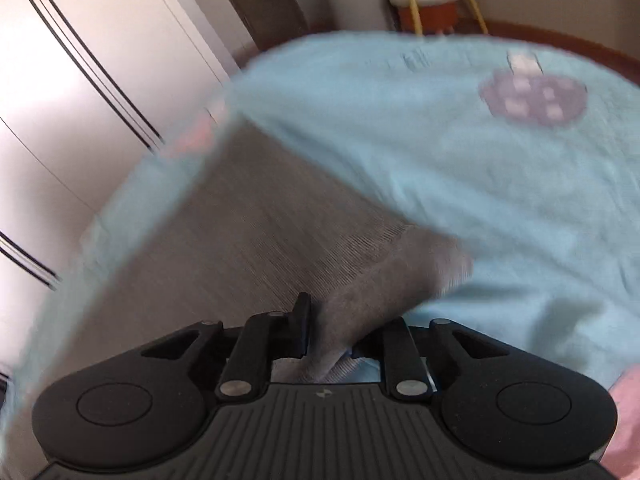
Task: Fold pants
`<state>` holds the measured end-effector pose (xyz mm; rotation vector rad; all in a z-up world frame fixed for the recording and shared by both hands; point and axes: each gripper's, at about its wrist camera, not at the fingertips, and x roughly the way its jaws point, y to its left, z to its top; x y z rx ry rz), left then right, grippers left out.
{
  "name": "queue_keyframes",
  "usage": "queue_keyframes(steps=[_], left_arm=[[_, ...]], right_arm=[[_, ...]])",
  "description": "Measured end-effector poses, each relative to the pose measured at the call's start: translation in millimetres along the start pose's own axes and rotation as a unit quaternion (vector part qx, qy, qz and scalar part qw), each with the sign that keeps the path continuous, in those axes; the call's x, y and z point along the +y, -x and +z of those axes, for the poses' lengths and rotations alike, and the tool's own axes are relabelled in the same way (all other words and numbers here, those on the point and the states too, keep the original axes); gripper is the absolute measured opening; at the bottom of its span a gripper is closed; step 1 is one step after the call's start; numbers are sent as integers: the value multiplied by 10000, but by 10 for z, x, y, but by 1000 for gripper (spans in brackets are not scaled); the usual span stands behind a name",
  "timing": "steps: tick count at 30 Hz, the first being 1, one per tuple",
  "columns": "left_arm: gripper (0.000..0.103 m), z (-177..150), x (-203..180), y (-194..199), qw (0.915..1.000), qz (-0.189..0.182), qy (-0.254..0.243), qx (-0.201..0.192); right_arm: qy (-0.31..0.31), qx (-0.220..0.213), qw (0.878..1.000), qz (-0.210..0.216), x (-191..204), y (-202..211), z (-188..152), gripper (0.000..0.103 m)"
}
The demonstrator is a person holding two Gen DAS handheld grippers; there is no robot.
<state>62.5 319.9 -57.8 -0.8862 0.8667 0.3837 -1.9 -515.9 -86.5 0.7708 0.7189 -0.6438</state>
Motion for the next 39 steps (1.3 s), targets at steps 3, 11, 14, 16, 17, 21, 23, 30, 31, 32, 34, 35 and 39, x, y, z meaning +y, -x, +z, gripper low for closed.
queue_keyframes(steps=[3, 11, 14, 16, 17, 21, 23, 30, 31, 32, 34, 35, 39], left_arm=[[66, -27, -60, 231, 9993, 164, 43, -334], [82, -247, -586, 691, 9936, 95, -432, -1043], [87, -403, -827, 816, 9902, -236, -727, -1167], [91, -541, -983, 759, 9878, -347, -973, -1169], [91, -610, -1061, 692, 9870, -328, -1100, -1127], [91, -989, -1379, 393, 9813, -395, -1726, -752], [91, -1248, -1558, 270, 9749, -520, -2082, -598], [91, -2134, -2032, -88, 9450, -880, -3145, 163], [91, -2220, -2048, -116, 9386, -885, -3326, 250], [91, -2293, -2057, -151, 9299, -841, -3566, 320], [92, -2346, -2071, -216, 9171, -639, -3917, 376], [92, -2333, -2071, -243, 9182, -469, -3917, 363], [92, -2108, -1910, -311, 9416, -339, -3339, 262]], right_arm=[[-717, -53, 9956, 601, -133, 56, 71, 49], [-444, -240, 9974, 505, 73, 5, 150, 5], [-575, -967, 9867, 1173, 14, 300, 223, 5], [-510, -1215, 9863, 993, -68, 321, 221, 5], [-395, -1102, 9920, 470, -108, 247, 222, 9], [-198, -793, 9944, -669, -308, 212, 171, 30], [-78, -1099, 9907, -801, -296, 422, 124, 46], [741, -578, 9940, 562, 234, 378, 99, 46], [897, -337, 9928, 715, 299, 259, 58, 46], [1037, -70, 9911, 826, 341, 120, 14, 45], [1253, 506, 9883, 715, 395, -163, -87, 45], [1411, 415, 9873, 607, 410, -212, -128, 40], [1714, -59, 9851, -98, 578, -179, -119, 37]])
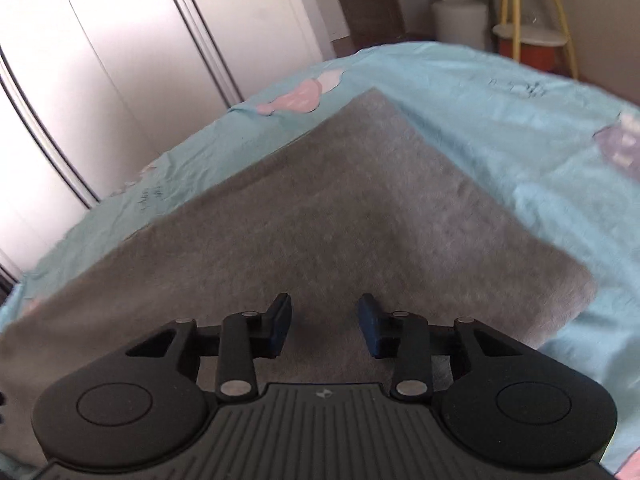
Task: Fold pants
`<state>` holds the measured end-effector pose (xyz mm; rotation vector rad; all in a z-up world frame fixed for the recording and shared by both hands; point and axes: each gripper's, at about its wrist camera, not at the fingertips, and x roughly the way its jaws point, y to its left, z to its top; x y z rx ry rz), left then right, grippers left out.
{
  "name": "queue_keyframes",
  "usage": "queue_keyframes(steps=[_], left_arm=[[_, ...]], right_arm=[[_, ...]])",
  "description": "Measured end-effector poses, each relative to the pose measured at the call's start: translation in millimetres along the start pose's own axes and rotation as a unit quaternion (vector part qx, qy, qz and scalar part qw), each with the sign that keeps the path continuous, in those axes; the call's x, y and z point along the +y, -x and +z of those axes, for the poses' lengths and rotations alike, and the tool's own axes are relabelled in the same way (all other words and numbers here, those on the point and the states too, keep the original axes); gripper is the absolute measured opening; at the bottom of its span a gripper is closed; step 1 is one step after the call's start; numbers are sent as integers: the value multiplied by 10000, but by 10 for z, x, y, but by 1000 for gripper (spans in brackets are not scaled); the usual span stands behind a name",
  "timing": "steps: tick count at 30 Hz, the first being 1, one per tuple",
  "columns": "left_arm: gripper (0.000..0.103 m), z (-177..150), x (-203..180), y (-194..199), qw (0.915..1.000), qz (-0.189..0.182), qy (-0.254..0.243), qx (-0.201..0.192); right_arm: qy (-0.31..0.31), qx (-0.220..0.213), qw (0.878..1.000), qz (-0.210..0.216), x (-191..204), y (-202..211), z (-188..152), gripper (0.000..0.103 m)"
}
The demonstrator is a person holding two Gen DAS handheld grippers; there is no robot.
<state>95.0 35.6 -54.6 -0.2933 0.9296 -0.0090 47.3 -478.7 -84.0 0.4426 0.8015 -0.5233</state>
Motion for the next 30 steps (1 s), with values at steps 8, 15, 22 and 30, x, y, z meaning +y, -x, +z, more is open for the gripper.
queue_keyframes(steps=[8, 15, 22, 30], left_arm=[[92, 43, 84, -45, 9998, -180, 79, 44], [92, -20, -16, 142, 9997, -217, -81, 14], [93, -27, 72, 241, 9999, -152, 60, 5], [95, -50, 150, 252, 9990, -343, 225, 193]], right_arm=[[282, 268, 9985, 393, 171, 129, -97, 70], [1032, 508, 9907, -730, 592, 106, -164, 81], [886, 496, 9948, 27, 894, 352, -154, 97], [323, 864, 9954, -272, 1019, 320, -207, 98]])
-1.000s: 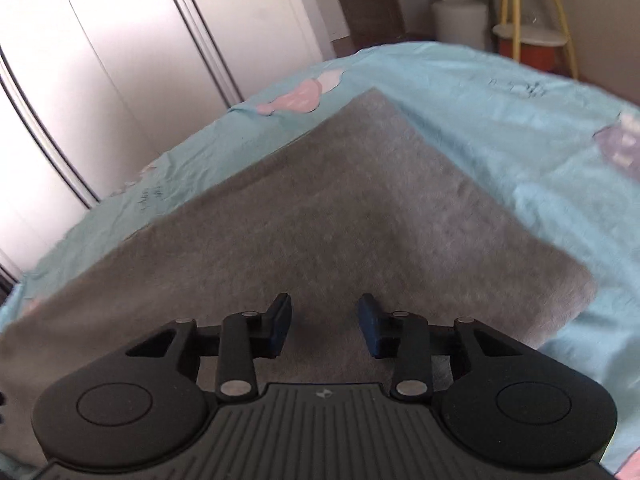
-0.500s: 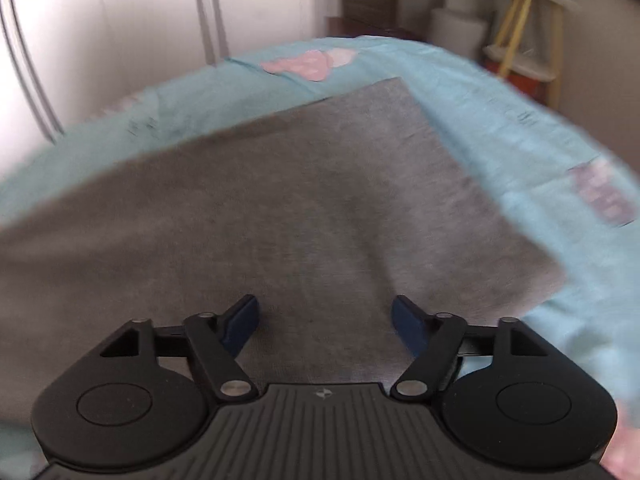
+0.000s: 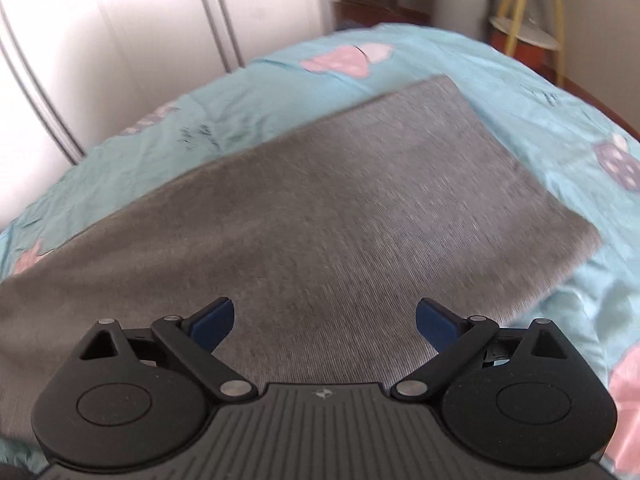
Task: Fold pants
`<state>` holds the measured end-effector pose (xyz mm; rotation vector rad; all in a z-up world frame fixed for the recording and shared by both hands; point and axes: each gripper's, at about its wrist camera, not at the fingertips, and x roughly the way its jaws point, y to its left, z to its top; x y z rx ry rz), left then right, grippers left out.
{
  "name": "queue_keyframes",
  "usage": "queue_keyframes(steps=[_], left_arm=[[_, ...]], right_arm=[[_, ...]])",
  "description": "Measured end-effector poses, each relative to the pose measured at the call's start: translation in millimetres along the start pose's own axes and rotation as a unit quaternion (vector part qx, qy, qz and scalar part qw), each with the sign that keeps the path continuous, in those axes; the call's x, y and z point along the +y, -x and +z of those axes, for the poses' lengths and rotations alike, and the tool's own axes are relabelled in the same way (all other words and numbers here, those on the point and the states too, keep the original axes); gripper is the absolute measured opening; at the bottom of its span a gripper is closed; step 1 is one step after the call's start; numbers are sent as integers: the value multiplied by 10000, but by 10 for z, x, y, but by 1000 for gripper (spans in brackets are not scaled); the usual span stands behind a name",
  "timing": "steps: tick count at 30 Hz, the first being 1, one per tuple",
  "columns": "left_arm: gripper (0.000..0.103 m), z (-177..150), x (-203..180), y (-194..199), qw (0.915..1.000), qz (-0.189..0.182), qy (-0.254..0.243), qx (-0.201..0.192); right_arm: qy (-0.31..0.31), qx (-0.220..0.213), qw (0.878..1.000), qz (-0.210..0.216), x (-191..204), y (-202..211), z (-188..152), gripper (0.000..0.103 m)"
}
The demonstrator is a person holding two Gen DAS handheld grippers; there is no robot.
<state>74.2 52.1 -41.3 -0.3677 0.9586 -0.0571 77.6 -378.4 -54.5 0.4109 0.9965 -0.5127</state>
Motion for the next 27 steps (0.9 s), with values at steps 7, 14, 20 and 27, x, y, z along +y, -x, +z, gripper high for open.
queue_keyframes(steps=[7, 14, 20, 27], left_arm=[[95, -1, 17, -36, 9999, -48, 92, 97], [95, -6, 43, -56, 9996, -56, 209, 168], [95, -3, 109, -55, 9989, -100, 413, 195], [96, 11, 198, -85, 9969, -186, 733, 214]], right_arm=[[11, 147, 9998, -150, 36, -77, -14, 98], [139, 321, 9987, -373, 67, -138, -9, 98], [-266, 349, 9990, -86, -105, -125, 17, 98], [-1656, -95, 9837, 690, -662, 2, -53, 97]])
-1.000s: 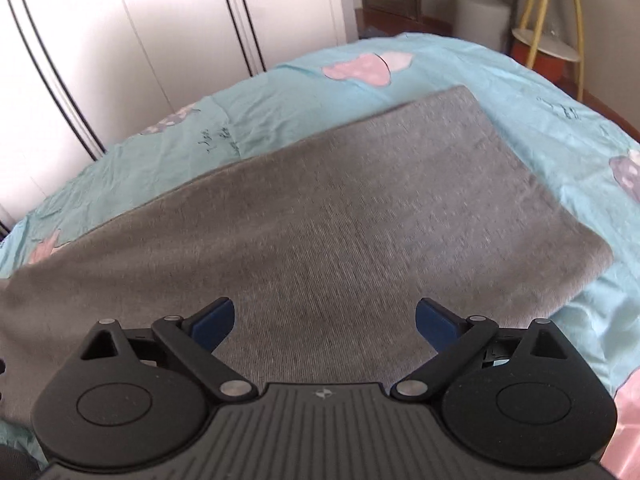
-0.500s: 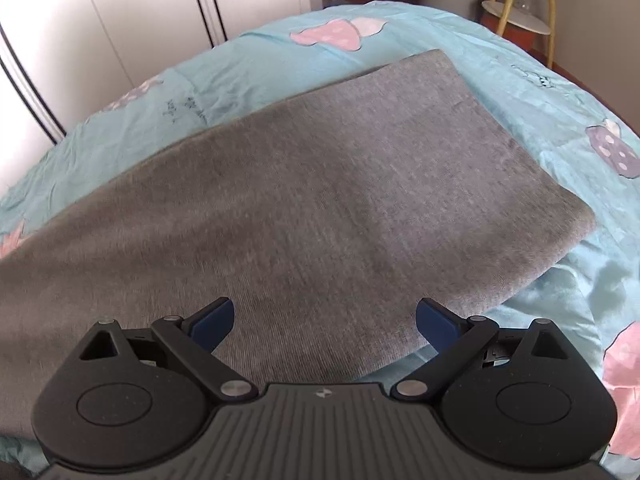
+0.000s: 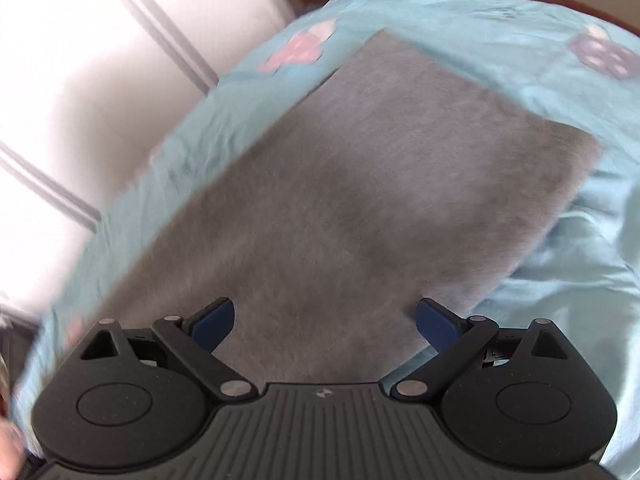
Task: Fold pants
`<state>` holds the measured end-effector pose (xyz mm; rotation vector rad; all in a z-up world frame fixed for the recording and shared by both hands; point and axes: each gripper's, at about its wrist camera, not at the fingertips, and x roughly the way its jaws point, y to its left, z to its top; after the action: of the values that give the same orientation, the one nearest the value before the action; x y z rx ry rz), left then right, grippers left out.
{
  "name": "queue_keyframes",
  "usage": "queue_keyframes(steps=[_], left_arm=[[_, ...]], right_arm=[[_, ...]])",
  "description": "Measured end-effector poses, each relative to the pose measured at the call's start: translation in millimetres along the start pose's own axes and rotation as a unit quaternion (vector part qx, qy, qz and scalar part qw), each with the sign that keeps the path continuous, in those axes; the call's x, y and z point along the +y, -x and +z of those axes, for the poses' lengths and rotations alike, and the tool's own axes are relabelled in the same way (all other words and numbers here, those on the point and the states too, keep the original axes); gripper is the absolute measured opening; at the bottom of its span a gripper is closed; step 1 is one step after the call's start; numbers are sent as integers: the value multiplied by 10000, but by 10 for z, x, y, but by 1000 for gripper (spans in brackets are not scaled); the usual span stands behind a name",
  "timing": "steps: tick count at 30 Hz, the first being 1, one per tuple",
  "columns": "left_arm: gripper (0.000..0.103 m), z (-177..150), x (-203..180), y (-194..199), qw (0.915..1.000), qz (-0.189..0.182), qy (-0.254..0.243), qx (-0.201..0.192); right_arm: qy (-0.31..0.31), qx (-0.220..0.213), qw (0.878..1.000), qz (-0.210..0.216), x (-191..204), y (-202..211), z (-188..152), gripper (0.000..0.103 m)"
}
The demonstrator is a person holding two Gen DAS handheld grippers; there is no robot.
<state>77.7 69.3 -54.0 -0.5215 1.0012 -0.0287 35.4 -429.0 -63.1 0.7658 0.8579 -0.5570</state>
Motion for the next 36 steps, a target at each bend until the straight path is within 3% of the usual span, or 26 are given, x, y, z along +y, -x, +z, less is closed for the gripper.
queue_keyframes(steps=[5, 15, 20, 24, 28, 30, 33, 36], left_arm=[[96, 13, -27, -64, 9999, 92, -57, 47], [98, 20, -59, -119, 9998, 154, -104, 59], [99, 13, -95, -138, 9996, 215, -155, 75], [99, 14, -108, -137, 9996, 215, -151, 64], [99, 7, -74, -124, 9998, 179, -44, 27], [99, 9, -68, -130, 9998, 185, -26, 32], [99, 12, -68, -133, 9998, 186, -27, 33], [100, 18, -65, -141, 9998, 187, -29, 45]], right_arm=[[10, -224, 9997, -87, -144, 83, 20, 97], [310, -66, 9981, -522, -272, 12, 150, 97], [307, -74, 9983, -486, -312, 3, 158, 97], [162, -376, 9991, -140, -428, 85, 165, 97], [-18, -844, 9931, 818, -613, 228, 156, 98], [-87, -815, 9928, 872, -677, 247, 183, 98], [-1118, -493, 9859, 1139, -980, 189, 256, 98], [-1848, -729, 9734, 1143, -1287, 212, 230, 97]])
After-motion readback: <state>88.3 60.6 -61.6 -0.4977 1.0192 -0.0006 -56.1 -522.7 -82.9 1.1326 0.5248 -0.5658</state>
